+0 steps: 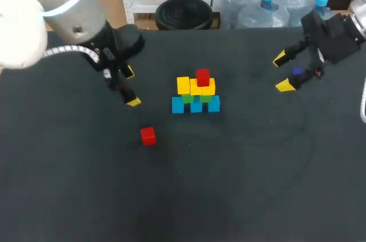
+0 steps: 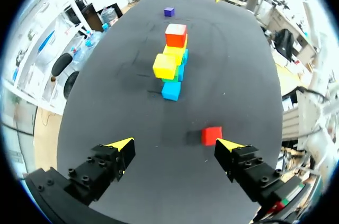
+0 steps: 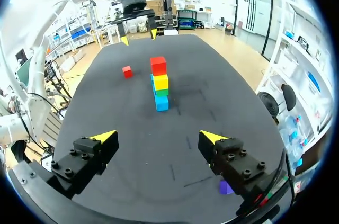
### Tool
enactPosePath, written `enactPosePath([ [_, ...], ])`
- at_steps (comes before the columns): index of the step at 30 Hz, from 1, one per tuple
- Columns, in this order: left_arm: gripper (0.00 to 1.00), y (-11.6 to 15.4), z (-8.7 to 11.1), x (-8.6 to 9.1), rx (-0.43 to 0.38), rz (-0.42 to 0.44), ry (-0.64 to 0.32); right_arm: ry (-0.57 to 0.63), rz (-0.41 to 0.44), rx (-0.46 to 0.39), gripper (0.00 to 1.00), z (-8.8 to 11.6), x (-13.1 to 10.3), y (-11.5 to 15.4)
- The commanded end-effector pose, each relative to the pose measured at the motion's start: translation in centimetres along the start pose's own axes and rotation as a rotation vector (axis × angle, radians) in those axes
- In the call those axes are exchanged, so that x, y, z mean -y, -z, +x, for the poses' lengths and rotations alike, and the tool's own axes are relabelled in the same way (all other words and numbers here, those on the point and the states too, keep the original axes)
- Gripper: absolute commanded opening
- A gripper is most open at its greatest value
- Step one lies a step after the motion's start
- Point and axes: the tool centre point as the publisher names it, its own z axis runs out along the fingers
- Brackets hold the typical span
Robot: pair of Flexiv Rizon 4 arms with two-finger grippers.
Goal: Place the blue cubes, place green cubes on the blue cubes, place the yellow cubes on the green cubes, then place the red cubes on the yellow cubes, and place purple cube on the red cubes.
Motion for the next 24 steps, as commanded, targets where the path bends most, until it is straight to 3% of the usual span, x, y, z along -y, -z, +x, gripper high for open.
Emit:
enactPosePath([
  [1,1.0,-0.5,-0.4,2.2,0.01,-0.062,0.064,0.001,-0.001,0.002,1.0,0.0,0.1,-0.1],
  [6,1.0,-1.0,-0.5,3.9,0.007,-0.097,0.143,0.001,-0.001,0.002,1.0,0.0,0.1,-0.1],
  [9,1.0,-1.4,-0.6,4.6,0.025,-0.097,0.145,0.001,-0.001,0.002,1.0,0.0,0.1,-0.1],
  [14,1.0,-1.8,-0.4,5.6,0.105,-0.059,0.092,0.001,-0.001,0.002,1.0,0.0,0.1,-0.1],
  [21,1.0,-2.4,-0.1,7.0,0.091,0.016,-0.005,0.001,-0.001,0.002,1.0,0.0,0.1,-0.1],
  [24,1.0,-2.7,0.3,7.1,0.09,0.021,0.003,0.001,-0.001,0.002,1.0,0.0,0.1,-0.1],
])
